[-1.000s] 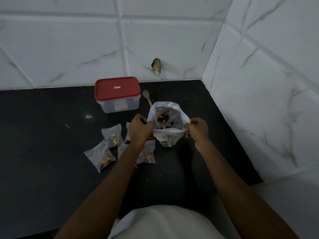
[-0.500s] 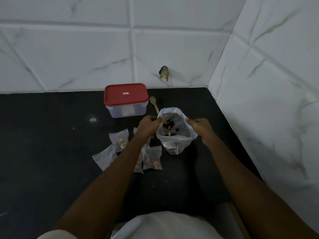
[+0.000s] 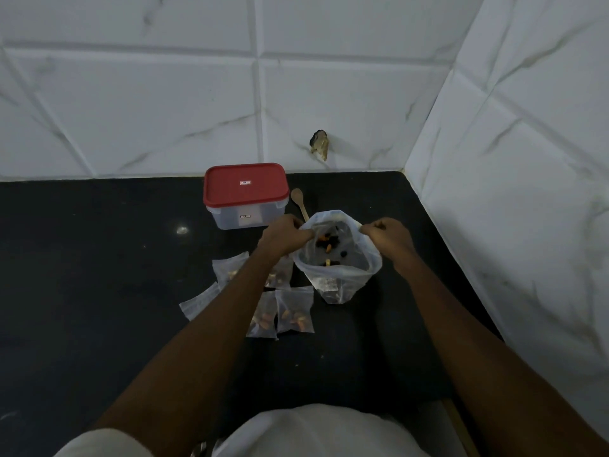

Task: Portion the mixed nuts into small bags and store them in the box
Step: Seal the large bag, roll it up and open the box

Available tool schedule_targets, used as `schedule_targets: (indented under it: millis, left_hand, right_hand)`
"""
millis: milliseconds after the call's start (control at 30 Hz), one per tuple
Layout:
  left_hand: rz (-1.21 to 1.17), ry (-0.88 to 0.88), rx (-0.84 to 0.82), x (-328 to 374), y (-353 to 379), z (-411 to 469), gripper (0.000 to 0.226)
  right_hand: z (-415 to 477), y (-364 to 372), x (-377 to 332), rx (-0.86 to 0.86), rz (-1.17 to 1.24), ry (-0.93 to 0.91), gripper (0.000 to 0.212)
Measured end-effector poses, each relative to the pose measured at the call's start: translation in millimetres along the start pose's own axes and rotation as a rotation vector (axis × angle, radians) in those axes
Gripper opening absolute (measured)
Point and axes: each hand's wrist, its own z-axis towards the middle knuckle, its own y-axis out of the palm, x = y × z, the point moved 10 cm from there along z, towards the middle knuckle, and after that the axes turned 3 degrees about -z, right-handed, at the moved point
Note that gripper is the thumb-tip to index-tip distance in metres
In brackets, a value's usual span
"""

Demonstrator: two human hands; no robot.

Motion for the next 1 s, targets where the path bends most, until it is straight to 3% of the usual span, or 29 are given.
schedule_targets:
  millis: [67, 167, 233, 500, 700, 933, 1000]
  left_hand:
    - [-0.133, -0.080, -0.009, -3.2, 5.3, 8.5, 0.037]
    - [-0.386, -0.195, -0.007, -10.3, 12.9, 16.9, 0.042]
    - [-0.424, -0.210, -0.013, -14.3, 13.9, 22.8, 0.038]
    - [-0.396, -0.196, -0.150, -26.7, 13.1, 30.6, 0.038]
    - [-0.238, -0.139, -0.315, -12.3, 21.3, 24.8, 0.047]
    - [-0.080, 0.056, -0.245, 7.0, 16.3, 26.2, 0.039]
    - [-0.049, 0.116, -0.220, 15.1, 14.1, 25.5, 0.041]
  right_hand:
    - [5.9, 6.6, -3.7, -0.051, 0.043, 0.040, 0.047]
    - [14.1, 13.6, -14.9, -0.087, 0.000, -0.003, 0.047]
    - [18.4, 16.7, -22.8, -0.096, -0.017, -0.043, 0.048]
    - [32.4, 14.8, -18.3, -0.180, 0.131, -0.127, 0.033]
    - [33.7, 7.2, -26.6, -0.119, 0.093, -0.257, 0.014]
    - [38.8, 13.2, -32.1, -0.196, 0.048, -0.279, 0.009]
    - [38.5, 20.3, -35.8, -0.227, 0.031, -0.256, 0.026]
